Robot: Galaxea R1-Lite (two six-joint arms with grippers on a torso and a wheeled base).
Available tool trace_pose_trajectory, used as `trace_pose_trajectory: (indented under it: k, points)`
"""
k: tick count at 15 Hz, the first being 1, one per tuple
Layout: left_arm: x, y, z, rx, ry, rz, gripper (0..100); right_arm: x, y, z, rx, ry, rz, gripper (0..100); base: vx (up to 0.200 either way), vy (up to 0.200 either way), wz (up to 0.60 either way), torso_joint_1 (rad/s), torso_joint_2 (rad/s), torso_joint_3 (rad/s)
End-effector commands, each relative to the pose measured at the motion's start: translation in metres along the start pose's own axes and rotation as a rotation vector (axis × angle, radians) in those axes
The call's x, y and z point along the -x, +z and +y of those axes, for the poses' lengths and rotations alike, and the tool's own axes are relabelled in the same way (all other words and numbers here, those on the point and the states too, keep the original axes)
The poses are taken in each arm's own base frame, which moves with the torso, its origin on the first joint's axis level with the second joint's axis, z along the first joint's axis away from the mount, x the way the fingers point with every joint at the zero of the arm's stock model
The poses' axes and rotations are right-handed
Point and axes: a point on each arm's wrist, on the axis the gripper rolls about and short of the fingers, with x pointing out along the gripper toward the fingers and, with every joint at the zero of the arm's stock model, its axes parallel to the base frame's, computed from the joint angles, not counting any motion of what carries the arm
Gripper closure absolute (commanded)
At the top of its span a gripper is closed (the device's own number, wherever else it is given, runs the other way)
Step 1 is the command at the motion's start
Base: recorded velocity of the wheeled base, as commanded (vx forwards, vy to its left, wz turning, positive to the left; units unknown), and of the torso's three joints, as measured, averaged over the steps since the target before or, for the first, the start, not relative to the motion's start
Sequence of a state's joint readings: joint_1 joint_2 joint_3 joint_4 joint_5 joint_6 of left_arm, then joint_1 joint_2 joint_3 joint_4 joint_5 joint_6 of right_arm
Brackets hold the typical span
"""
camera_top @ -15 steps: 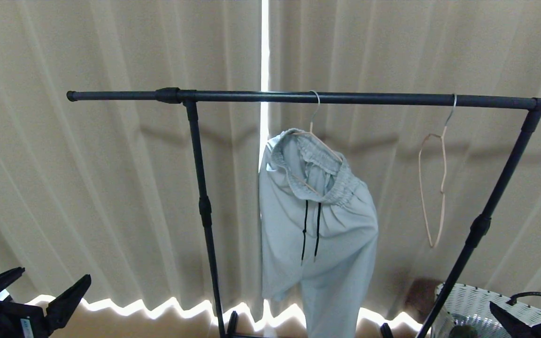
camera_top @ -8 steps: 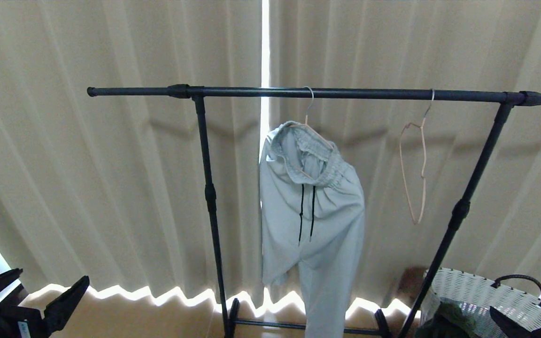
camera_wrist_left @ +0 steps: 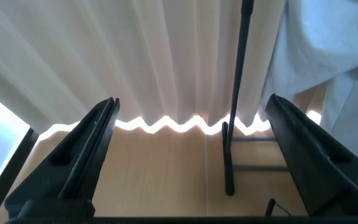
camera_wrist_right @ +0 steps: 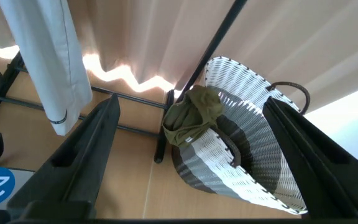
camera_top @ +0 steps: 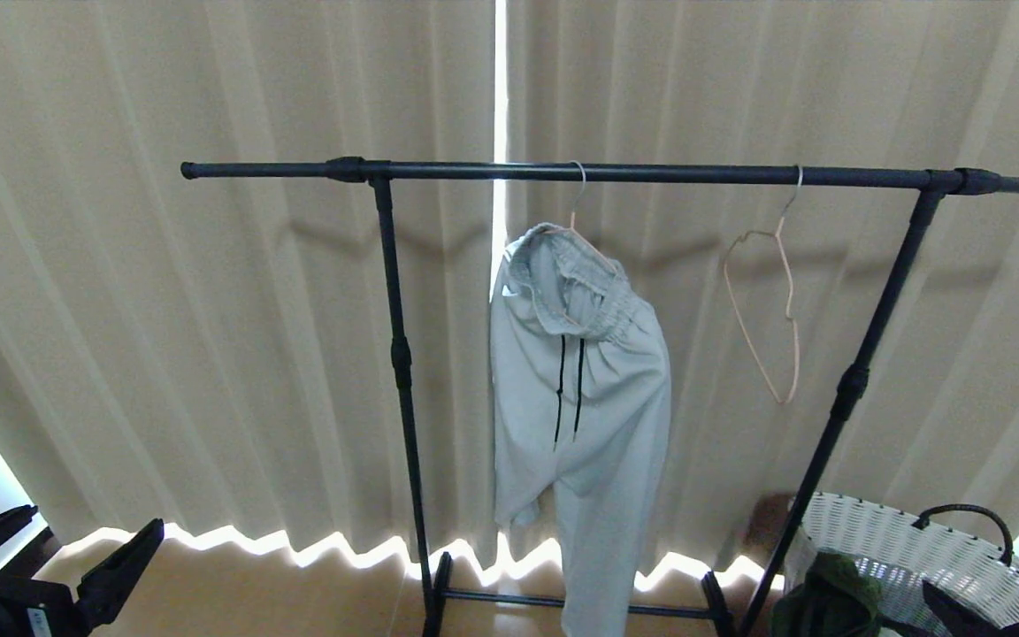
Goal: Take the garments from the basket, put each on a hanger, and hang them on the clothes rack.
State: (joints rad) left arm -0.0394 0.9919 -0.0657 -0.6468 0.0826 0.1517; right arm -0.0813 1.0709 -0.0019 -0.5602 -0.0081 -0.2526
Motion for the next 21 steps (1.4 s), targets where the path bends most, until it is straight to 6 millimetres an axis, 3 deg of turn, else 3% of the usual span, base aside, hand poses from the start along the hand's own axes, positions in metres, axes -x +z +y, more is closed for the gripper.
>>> trace_pose_trajectory:
  k: [1,7,21]
  points:
    - [-0.0001,0.0001,0.0,0.0,0.0,0.0,0,-0.0001,-0.0005,0.0001,0.001,-0.001,0.002,0,0.0,0.0,0.0,0.0,0.0,0.0]
    - [0.0001,0.0002,0.0,-0.011,0.0,-0.002,0,-0.0003,-0.0007,0.0002,0.002,0.002,0.005,0,0.0,0.0,0.0,-0.055,0.13,0.07]
    - [0.0005,0.0,-0.0008,-0.03,-0.009,-0.003,0,-0.0005,-0.0015,0.0004,0.001,0.004,0.014,0,0.0,0.0,0.0,-0.173,0.46,0.285]
